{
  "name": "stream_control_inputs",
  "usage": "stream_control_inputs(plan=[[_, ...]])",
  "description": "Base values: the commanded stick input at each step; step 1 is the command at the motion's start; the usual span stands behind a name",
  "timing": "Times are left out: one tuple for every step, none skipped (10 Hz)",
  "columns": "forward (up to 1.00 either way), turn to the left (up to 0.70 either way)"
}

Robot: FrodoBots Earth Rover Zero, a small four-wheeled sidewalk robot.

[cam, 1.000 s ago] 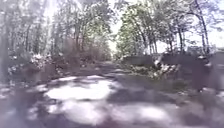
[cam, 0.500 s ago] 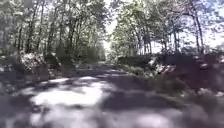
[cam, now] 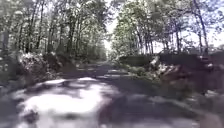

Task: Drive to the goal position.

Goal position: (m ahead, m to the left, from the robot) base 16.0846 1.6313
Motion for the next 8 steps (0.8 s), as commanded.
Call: stream_control_inputs(plan=[[0.45, 0.0], [0.45, 0.0], [0.45, 0.0], [0.45, 0.27], [0.45, 0.27], [0.45, 0.27], [0.45, 0.27], [0.45, 0.27]])
